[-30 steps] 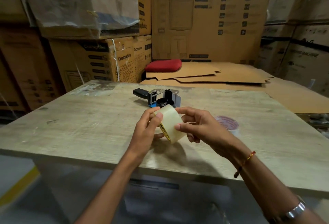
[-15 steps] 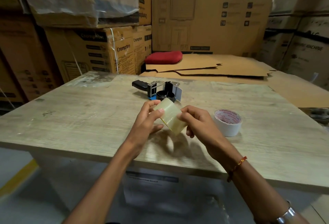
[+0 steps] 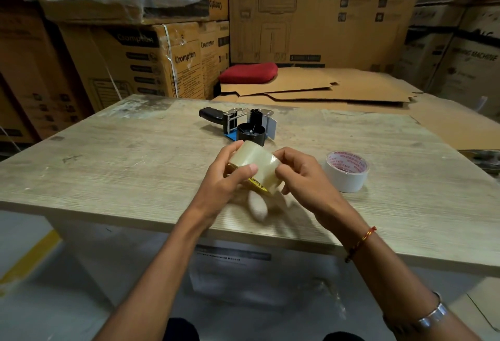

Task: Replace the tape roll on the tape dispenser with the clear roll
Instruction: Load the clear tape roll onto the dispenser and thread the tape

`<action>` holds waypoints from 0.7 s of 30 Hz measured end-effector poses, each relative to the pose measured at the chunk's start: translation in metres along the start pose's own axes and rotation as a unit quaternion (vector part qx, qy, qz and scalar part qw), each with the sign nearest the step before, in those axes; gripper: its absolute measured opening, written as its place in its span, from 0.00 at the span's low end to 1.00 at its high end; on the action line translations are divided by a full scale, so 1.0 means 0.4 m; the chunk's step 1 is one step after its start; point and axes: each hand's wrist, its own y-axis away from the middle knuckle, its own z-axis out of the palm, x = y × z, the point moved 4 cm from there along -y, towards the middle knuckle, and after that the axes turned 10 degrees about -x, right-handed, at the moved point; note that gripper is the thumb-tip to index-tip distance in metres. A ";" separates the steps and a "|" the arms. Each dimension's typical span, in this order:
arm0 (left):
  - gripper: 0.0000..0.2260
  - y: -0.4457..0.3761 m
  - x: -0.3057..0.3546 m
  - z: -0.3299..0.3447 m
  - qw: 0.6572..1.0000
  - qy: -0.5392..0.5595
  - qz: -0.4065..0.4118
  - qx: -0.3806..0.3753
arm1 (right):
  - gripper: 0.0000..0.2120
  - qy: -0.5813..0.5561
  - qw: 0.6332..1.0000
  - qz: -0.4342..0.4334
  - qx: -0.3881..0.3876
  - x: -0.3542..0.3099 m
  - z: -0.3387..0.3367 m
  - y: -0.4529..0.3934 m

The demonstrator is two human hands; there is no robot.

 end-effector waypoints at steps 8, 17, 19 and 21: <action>0.28 0.002 -0.002 -0.029 0.992 0.113 -0.012 0.059 | 0.13 0.010 1.000 -0.007 -0.023 -0.010 0.008 0.006; 0.30 0.010 0.009 -0.038 0.964 0.255 -0.059 0.046 | 0.15 -0.055 0.996 -0.053 -0.044 -0.049 0.034 -0.008; 0.31 0.013 0.007 -0.039 0.958 0.278 -0.069 0.030 | 0.15 -0.057 0.995 -0.061 -0.053 -0.054 0.039 -0.009; 0.32 0.016 0.005 -0.039 0.945 0.318 -0.079 0.013 | 0.15 -0.066 0.994 -0.068 -0.059 -0.056 0.045 -0.009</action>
